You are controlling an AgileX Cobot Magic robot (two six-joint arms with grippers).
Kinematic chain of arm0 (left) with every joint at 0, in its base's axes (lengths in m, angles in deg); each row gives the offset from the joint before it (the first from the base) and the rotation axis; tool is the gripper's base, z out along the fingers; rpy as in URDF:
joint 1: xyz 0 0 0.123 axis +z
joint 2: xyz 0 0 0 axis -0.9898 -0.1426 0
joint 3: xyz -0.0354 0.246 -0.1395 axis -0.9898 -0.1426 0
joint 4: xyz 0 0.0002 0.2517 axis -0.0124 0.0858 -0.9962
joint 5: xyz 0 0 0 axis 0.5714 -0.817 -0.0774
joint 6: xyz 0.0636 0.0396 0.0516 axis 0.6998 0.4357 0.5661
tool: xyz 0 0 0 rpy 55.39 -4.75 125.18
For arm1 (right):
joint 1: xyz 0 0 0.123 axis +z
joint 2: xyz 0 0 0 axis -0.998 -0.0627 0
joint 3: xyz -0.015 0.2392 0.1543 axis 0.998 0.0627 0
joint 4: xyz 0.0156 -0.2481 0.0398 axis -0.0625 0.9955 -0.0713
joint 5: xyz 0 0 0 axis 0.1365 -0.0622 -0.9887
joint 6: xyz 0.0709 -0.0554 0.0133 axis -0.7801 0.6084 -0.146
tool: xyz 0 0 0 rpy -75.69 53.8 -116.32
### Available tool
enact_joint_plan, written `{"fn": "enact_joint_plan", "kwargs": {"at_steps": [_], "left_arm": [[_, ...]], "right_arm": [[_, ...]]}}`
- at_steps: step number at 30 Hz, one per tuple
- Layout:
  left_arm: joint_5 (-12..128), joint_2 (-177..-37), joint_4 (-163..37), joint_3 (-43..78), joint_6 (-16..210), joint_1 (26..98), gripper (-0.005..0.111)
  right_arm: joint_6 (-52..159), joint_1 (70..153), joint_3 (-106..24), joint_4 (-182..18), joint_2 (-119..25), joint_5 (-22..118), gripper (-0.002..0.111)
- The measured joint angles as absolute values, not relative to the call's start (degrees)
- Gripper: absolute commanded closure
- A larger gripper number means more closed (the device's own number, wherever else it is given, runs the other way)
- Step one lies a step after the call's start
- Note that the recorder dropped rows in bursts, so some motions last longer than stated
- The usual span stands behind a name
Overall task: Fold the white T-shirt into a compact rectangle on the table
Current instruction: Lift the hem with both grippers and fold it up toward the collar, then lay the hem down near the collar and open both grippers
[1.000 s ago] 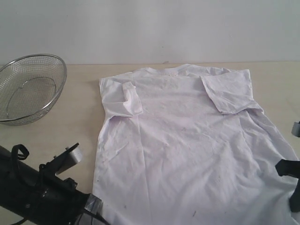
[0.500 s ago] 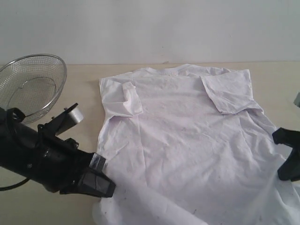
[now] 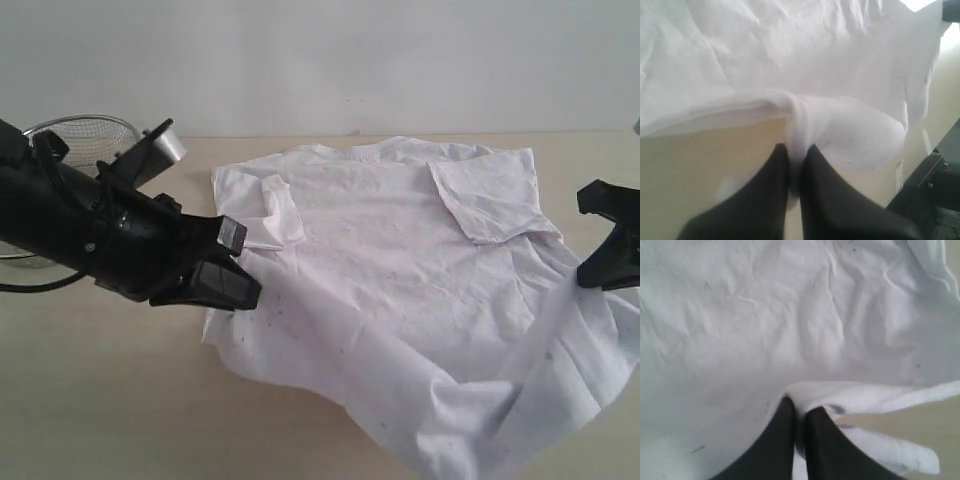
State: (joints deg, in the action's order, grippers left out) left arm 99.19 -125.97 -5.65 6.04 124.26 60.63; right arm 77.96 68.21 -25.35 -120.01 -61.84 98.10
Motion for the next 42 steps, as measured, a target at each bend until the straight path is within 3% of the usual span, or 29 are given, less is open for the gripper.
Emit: {"fn": "enact_joint_plan", "kwargs": {"at_steps": [10, 29, 42], "left_arm": [[96.97, -127.62, -8.08, 10.69, 123.18, 64.86, 0.102], [95.67, -145.35, -8.21, 30.31, 123.18, 68.07, 0.102], [93.96, -148.0, -8.8, 32.3, 123.18, 72.65, 0.102]], "right_arm": [[82.85, 68.21, -29.77, -128.53, -68.89, 95.74, 0.108], [83.79, 68.21, -49.54, -134.63, -84.47, 94.13, 0.108], [83.79, 68.21, -57.48, -135.74, -89.46, 94.01, 0.108]]}}
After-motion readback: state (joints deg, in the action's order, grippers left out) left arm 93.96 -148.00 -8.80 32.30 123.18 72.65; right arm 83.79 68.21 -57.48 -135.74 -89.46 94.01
